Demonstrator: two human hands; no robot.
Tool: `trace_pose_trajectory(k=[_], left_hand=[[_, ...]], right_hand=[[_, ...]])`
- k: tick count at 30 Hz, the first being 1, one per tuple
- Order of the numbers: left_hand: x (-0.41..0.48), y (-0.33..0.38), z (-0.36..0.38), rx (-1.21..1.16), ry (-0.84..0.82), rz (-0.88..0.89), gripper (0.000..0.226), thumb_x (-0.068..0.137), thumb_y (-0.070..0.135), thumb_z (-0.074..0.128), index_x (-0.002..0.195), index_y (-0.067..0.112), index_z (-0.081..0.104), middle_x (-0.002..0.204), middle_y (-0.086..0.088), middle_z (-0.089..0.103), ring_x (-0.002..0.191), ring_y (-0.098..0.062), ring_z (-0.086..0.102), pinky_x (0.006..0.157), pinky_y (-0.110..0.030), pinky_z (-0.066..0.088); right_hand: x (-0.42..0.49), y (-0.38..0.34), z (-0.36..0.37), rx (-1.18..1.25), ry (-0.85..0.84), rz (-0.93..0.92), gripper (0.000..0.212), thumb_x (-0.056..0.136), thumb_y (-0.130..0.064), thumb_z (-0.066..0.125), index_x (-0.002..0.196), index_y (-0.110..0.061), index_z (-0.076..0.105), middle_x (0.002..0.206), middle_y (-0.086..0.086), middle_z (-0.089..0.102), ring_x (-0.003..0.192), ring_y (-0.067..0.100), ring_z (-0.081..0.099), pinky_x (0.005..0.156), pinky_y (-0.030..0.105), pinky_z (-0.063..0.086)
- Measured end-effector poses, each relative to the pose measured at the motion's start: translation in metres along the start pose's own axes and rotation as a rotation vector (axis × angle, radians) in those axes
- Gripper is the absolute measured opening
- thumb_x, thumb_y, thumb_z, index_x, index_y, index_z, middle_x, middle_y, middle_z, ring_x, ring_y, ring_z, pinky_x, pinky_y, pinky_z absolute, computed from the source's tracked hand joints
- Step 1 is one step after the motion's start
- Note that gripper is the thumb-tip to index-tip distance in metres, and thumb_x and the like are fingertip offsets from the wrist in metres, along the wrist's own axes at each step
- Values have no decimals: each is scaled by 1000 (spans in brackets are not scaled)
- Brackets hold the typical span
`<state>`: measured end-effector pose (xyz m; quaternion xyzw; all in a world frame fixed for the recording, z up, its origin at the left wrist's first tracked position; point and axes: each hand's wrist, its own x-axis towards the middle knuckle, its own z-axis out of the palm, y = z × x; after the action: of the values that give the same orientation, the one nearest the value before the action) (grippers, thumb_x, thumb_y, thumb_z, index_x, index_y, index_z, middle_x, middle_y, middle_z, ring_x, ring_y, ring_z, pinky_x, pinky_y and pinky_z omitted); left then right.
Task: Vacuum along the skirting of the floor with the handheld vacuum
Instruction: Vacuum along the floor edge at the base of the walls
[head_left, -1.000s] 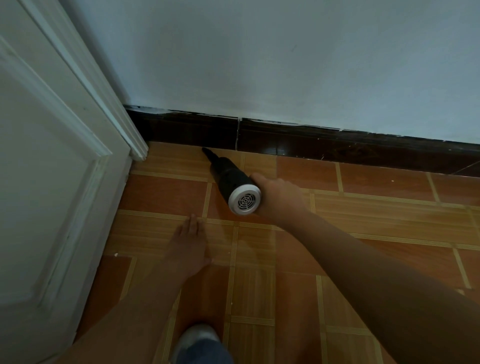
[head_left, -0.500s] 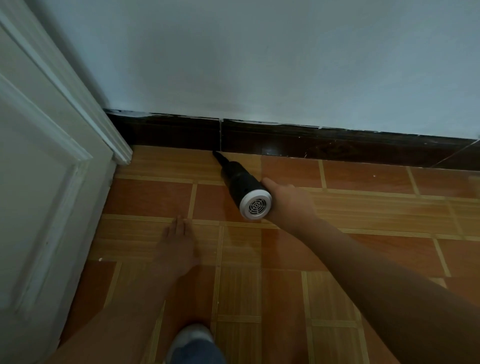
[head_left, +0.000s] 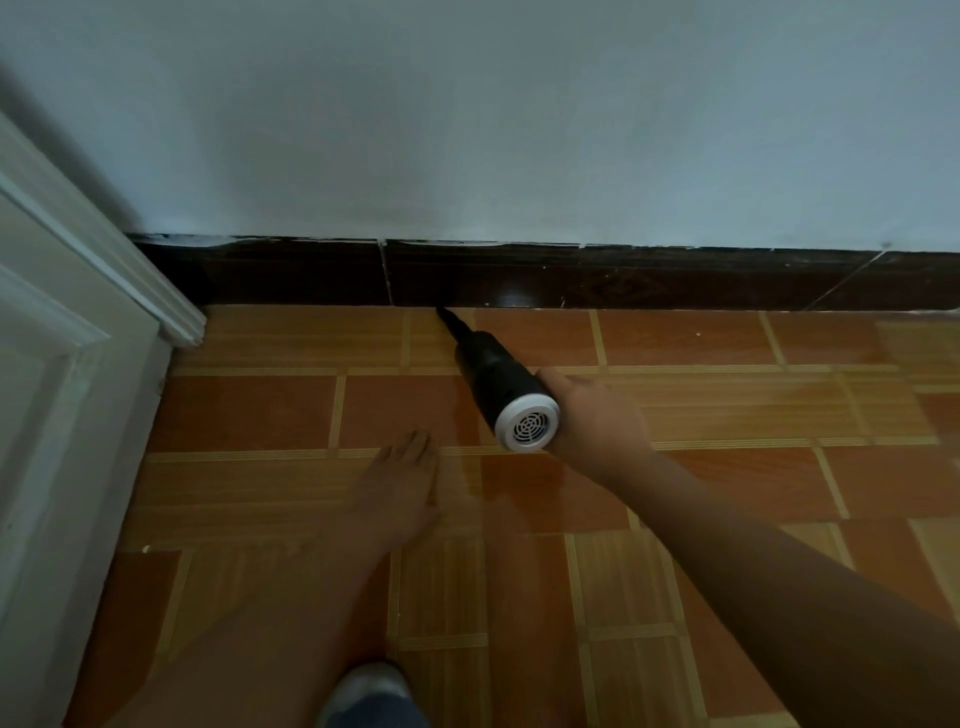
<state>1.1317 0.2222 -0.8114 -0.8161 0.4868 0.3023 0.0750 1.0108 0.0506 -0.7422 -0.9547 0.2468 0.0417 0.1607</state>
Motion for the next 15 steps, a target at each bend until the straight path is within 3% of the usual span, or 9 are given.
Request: trace_pose_trajectory(k=[7, 15], left_hand=[[8, 15, 5, 74, -70, -13, 85, 96, 44, 44, 150, 5, -10, 158, -13, -16, 148, -23, -9, 119, -35, 0], [7, 12, 7, 104, -125, 7, 99, 91, 54, 47, 148, 4, -16, 155, -14, -25, 146, -25, -18, 118, -35, -6]], right_hand=[[-12, 20, 0, 4, 27, 14, 34, 87, -35, 61, 113, -16, 48, 84, -4, 57, 67, 13, 51, 55, 23, 35], [-19, 27, 5, 21, 65, 21, 29, 87, -32, 61, 108, -14, 50, 88, 1, 62, 68, 15, 53, 60, 25, 41]])
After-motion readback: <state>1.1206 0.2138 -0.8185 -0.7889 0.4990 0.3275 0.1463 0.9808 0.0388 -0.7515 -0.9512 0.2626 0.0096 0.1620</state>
